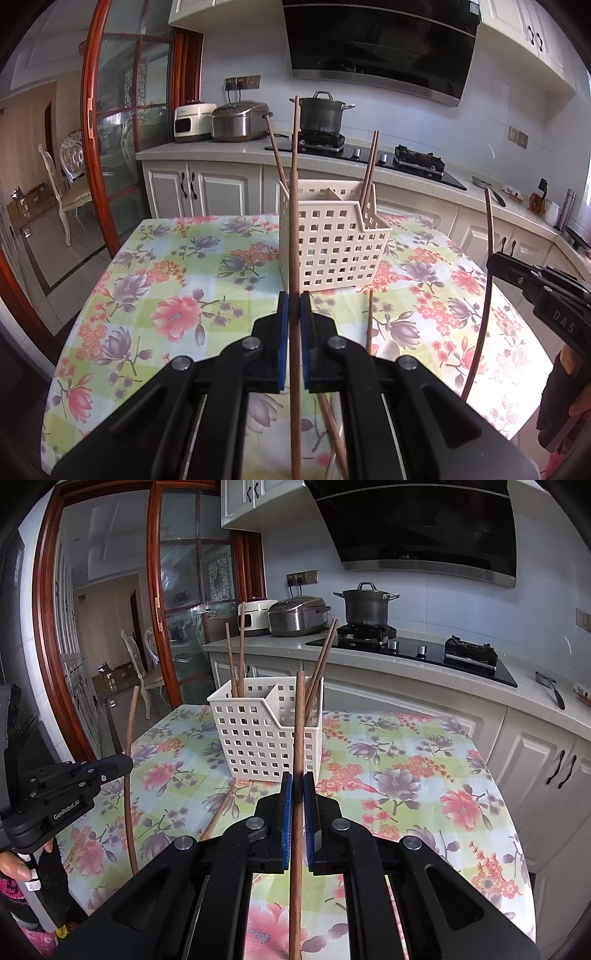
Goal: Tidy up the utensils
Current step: 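Lift both held chopsticks upright and carry them above the white caddy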
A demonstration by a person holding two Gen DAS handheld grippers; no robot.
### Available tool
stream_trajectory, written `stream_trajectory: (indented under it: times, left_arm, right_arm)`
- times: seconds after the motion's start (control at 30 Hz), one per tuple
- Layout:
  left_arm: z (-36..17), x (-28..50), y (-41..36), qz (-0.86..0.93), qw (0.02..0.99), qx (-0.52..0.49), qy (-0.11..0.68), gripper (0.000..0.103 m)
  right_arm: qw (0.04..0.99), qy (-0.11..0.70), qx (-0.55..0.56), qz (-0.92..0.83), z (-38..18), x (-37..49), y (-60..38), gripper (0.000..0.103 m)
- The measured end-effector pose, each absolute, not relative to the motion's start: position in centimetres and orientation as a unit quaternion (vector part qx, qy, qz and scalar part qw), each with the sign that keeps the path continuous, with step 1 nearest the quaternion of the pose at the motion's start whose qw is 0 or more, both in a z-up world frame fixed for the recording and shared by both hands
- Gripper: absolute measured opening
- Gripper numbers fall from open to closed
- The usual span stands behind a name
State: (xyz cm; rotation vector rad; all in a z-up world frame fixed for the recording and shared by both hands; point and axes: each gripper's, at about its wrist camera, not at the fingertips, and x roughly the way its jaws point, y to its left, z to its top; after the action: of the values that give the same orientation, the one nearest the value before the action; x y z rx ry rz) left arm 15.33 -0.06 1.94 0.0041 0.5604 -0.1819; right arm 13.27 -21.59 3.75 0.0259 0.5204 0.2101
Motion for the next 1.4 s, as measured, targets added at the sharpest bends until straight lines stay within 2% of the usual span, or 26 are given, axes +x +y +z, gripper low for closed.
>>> stream_trajectory:
  times: [1.03,1.4]
  left_arm:
    - [4.3,12.3,-1.2,-0.097,0.973,0.018,0.211,0.006]
    - [6.4,15.3,-2.4,-0.112,0.973,0.014,0.203,0.006]
  right_arm:
    - [0.971,0.214,-0.005,0.111,6.5,10.6,-20.8,0.006]
    - [0.973,0.198,-0.012,0.117,8.3,12.7,-20.3,0.006]
